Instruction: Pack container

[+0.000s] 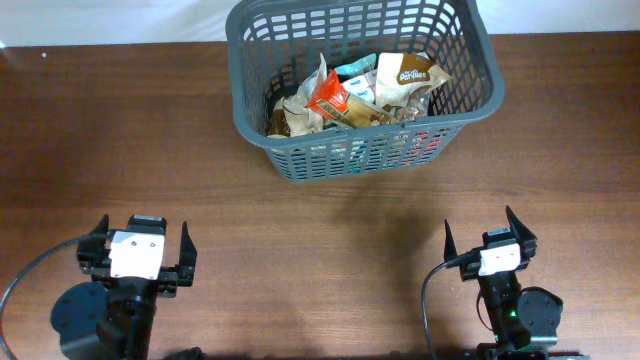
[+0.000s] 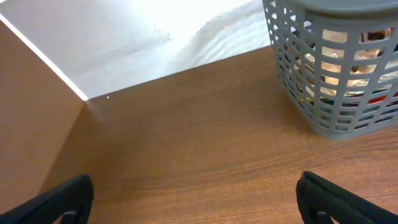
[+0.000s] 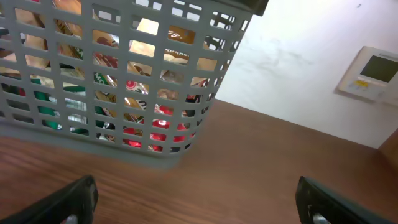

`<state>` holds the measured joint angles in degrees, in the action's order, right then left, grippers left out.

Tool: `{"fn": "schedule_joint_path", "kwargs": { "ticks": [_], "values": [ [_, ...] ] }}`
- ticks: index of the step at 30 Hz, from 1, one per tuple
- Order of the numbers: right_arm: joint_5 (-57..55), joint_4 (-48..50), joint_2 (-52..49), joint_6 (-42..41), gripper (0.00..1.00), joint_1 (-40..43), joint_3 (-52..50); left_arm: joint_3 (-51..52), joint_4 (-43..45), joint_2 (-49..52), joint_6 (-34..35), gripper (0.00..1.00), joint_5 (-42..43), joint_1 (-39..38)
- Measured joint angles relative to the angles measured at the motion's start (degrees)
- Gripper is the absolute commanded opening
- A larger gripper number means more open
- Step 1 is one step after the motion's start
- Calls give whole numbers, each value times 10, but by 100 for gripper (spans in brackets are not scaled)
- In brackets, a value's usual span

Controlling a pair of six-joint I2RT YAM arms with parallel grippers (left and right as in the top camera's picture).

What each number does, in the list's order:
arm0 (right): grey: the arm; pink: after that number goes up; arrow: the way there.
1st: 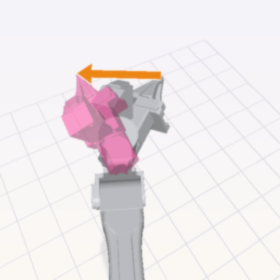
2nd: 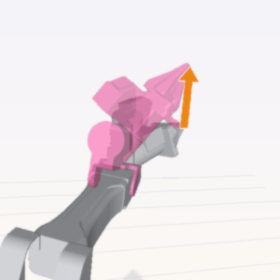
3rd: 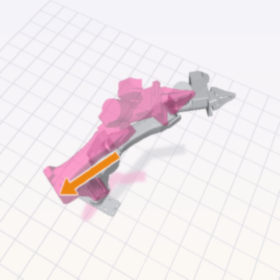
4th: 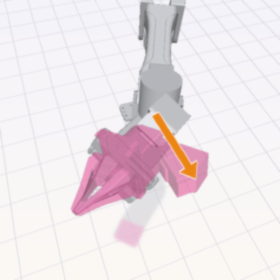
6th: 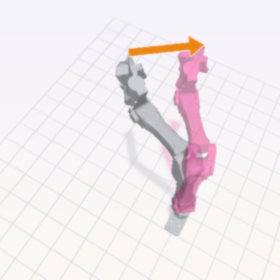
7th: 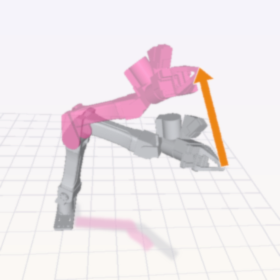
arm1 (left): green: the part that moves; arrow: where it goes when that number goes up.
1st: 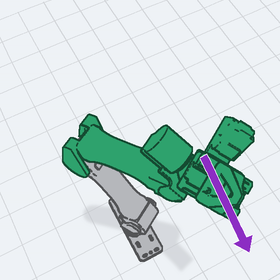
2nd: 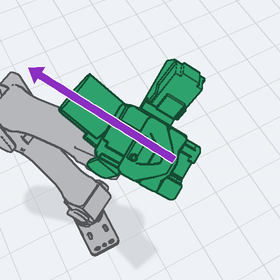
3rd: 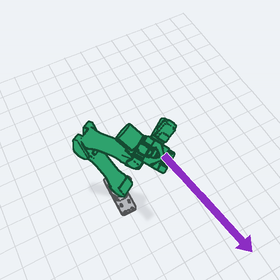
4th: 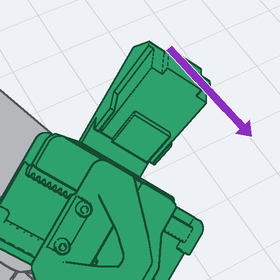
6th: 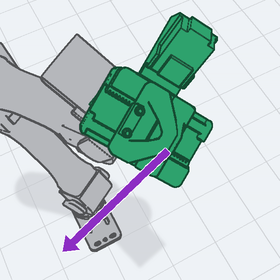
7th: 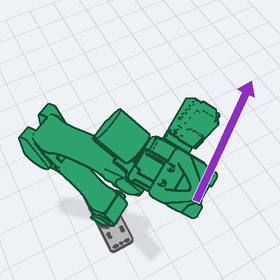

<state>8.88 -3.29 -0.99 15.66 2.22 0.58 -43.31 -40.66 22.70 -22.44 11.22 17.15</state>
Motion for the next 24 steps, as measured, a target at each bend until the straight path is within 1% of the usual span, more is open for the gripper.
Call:
{"fn": "schedule_joint_path", "kwargs": {
  "ticks": [4,6,9,13,16,19,21,24],
  "values": [
    [0,0,0,0,99,0,0,2,7,0,0,99,0,-3],
    [0,0,0,0,99,0,0,12,57,-3,0,99,11,-12],
    [0,0,0,0,99,0,0,43,212,-16,3,99,52,-28],
    [0,-1,0,0,99,0,0,101,443,-51,5,99,120,-35],
    [0,-1,0,0,99,0,0,148,566,-83,13,99,161,-36],
    [0,-1,0,0,99,0,0,202,647,-116,22,99,186,-42],
    [0,-1,0,0,99,0,0,231,683,-131,26,99,195,-51],
    [0,-1,0,0,99,0,0,264,714,-143,26,99,203,-68]
  ]
}}
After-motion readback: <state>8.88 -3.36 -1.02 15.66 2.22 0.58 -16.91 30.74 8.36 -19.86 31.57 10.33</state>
